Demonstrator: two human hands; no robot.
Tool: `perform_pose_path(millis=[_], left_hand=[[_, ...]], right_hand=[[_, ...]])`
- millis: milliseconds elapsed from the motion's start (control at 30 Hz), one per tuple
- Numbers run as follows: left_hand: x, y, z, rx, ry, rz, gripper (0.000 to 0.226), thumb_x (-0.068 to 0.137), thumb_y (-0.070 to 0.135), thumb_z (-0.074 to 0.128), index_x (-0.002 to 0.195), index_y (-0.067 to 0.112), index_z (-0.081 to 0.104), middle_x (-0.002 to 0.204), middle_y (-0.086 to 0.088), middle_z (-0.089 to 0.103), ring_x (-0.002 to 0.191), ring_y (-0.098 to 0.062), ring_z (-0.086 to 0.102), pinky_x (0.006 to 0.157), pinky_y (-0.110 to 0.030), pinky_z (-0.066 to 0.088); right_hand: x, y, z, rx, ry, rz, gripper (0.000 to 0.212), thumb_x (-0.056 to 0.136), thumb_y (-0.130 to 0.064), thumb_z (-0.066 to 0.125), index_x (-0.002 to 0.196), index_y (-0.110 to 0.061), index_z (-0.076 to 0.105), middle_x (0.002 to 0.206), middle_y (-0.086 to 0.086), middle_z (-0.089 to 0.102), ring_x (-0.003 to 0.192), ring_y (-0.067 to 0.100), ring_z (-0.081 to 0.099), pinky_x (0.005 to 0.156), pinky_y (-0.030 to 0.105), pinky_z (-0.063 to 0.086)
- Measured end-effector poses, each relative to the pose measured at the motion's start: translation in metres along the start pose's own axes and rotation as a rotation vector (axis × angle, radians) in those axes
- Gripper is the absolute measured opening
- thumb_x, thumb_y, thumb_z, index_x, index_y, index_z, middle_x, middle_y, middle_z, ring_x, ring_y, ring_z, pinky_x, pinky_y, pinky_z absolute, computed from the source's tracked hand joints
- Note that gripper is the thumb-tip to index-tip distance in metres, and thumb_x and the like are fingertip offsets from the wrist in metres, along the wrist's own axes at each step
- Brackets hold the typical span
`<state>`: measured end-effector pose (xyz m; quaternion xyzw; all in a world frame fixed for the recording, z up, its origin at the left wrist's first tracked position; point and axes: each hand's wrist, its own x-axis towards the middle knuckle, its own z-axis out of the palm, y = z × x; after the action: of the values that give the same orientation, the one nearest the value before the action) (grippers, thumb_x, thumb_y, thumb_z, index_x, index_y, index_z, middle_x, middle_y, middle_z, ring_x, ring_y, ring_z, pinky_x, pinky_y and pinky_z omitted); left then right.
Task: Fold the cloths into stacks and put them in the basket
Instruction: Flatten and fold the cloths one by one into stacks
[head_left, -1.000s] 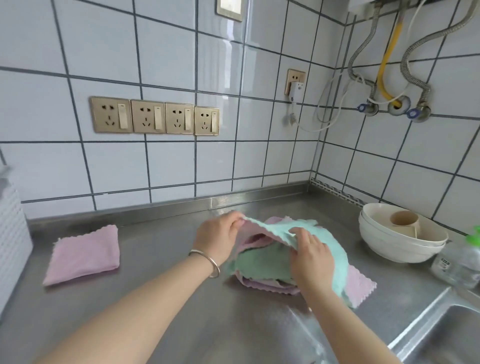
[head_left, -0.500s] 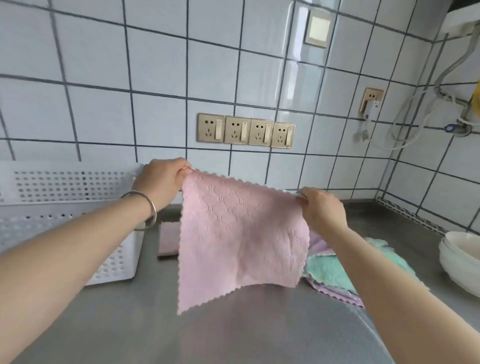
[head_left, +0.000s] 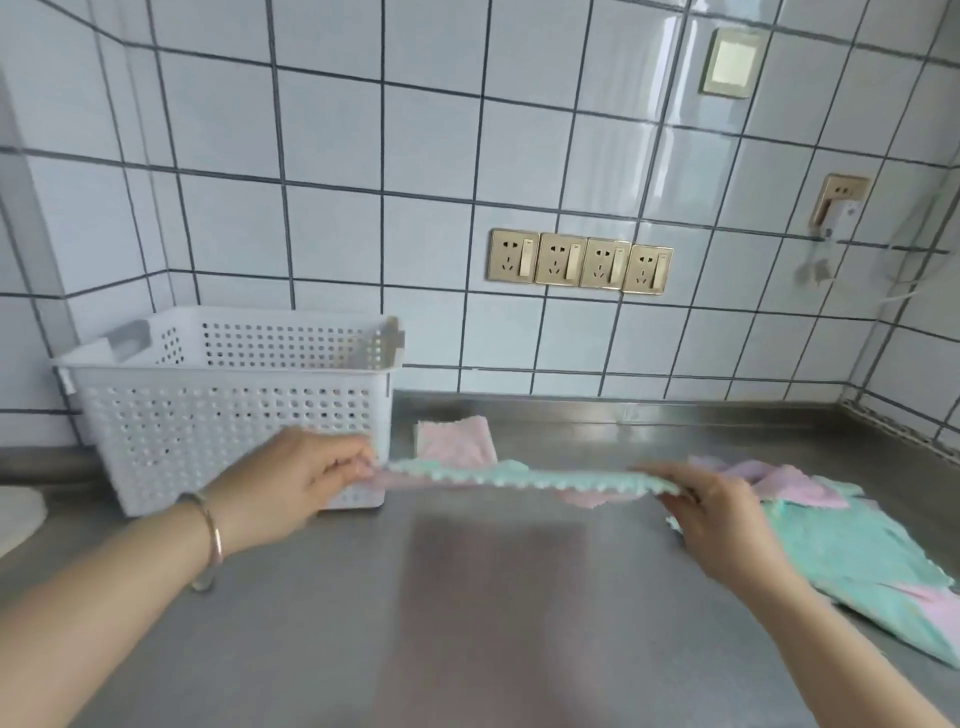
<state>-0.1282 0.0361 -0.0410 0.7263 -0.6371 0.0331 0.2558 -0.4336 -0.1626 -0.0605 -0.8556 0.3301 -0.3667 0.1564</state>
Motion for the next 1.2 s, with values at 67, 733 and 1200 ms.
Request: perform_pose_path(millis=[67,733,1200], left_hand=[[-0.031,-0.008,0.029,-0.018,-0.16,-0.047,0.019,0.09,0.039,0.046,0.074,0.038,0.057,0.068,0.035,0.061,0.066,0.011,0.056,0.059,-0.009,0.036],[-0.086,-0.014,0.074,-0.518,-0.811,-0.448,0.025,0.097,0.016,0.046,0.072,0.02,0.049,0.062,0.012,0.054,0.054,0.003,0.053,0.063,-0.014,0.047],[-0.01,-0.037,0.149,0.018,-0.14,-0.696,0.026,0.098,0.026,0.032,0.088,0.011,0.051,0.111,-0.018,0.063,0.105,-0.032,0.058,0.079,-0.032,0.042]], right_hand=[[-0.034,0.017,0.011,-0.07,-0.247,0.037,0.059,0.085,-0.002,0.062,0.082,-0.061,0.065,0.072,-0.013,0.072,0.066,-0.001,0.065,0.058,0.007,0.04],[-0.083,0.024,0.023,-0.165,-1.008,0.131,0.038,0.085,-0.026,0.054,0.056,-0.016,0.031,0.056,-0.008,0.029,0.055,0.004,0.028,0.055,0.027,0.021],[-0.037,0.058,0.112,0.003,-0.283,0.61,0.028,0.086,-0.028,0.058,0.062,-0.016,0.054,0.065,0.004,0.058,0.071,0.024,0.054,0.059,0.029,0.036]])
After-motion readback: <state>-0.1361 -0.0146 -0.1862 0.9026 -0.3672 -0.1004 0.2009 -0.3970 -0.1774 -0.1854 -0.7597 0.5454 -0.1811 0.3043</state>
